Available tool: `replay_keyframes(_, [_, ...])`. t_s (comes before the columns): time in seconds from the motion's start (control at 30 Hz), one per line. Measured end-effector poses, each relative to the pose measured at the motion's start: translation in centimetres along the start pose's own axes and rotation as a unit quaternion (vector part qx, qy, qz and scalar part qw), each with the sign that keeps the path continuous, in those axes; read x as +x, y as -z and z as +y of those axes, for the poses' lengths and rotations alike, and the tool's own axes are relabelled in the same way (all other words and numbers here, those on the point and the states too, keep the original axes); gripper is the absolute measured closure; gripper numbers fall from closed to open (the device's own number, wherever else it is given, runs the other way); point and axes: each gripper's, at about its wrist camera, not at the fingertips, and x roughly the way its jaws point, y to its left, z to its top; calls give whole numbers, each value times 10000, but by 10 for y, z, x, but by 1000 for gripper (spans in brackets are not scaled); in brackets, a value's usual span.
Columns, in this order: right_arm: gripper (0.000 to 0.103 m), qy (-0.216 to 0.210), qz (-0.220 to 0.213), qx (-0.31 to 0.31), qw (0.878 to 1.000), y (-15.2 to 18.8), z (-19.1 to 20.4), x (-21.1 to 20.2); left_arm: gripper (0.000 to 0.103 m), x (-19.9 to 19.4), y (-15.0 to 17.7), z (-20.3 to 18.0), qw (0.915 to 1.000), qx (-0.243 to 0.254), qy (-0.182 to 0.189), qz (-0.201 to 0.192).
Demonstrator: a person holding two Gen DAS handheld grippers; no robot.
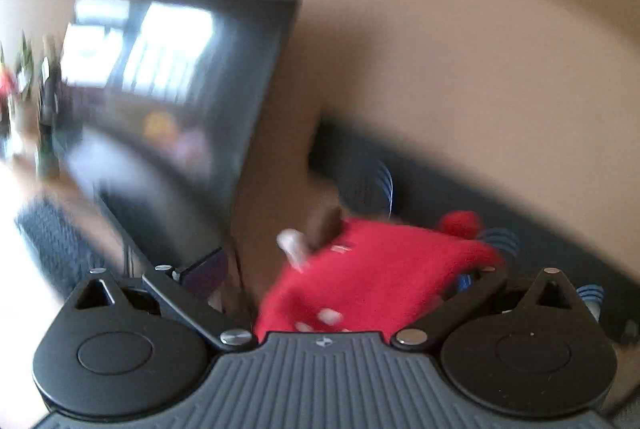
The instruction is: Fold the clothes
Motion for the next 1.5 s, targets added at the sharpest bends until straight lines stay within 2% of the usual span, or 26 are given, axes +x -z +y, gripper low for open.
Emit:
replay_keyframes(0.03, [0,4,251,65,9997,10,-1,7,0,-5,-2,0,9996,189,-189,-74])
replay_keyframes(0.1, [0,60,406,374,9985,36,-5,8,0,-9,-5,6,9959,487,-747,-157])
replay_keyframes(0.2, [0,285,597,821,9944,79,-10,0,0,-1,-6,23,9859,750,-1497,-65])
replay_keyframes(0.3, [0,449,1034,1009,9885,144,-8,-4,0,8,-2,37,9740,931,-2060,130])
replay_keyframes(0.4, [0,668,1562,987,9805,205,12,2,0,12,7,49,9663,1007,-2355,268])
replay_keyframes(0.47, [0,777,1725,1029,9765,242,33,5,0,9,12,50,9651,1006,-2400,304])
replay_keyframes(0.57, [0,629,1618,1412,9746,281,59,-2,0,4,19,48,9647,984,-2418,339])
replay_keyframes(0.73, [0,622,1389,1634,9748,308,91,3,0,-6,30,44,9641,947,-2449,396])
replay_keyframes(0.9, [0,569,1283,1595,9772,306,107,-14,0,-17,33,39,9623,1046,-2487,331])
replay_keyframes(0.97, [0,613,1216,1648,9769,294,104,-29,0,-23,30,36,9611,1135,-2505,259])
replay_keyframes(1.07, [0,975,883,1925,9724,280,77,-53,0,-31,26,32,9589,1269,-2531,151])
replay_keyframes(1.13, [0,825,916,2390,9632,275,51,-51,0,-27,19,24,9468,1698,-2733,8])
replay_keyframes(1.23, [0,228,1114,3118,9433,276,16,-34,0,-8,7,12,9197,2487,-3038,-53])
replay_keyframes(1.27, [0,47,1181,3283,9372,278,8,-27,0,-2,4,11,9134,2631,-3104,-34])
replay_keyframes(1.43, [0,-214,1552,3518,9229,290,-7,16,0,29,-8,14,8881,3059,-3428,169])
replay_keyframes(1.5, [0,-391,1614,3602,9180,285,-8,24,0,33,-10,18,8776,3153,-3607,146])
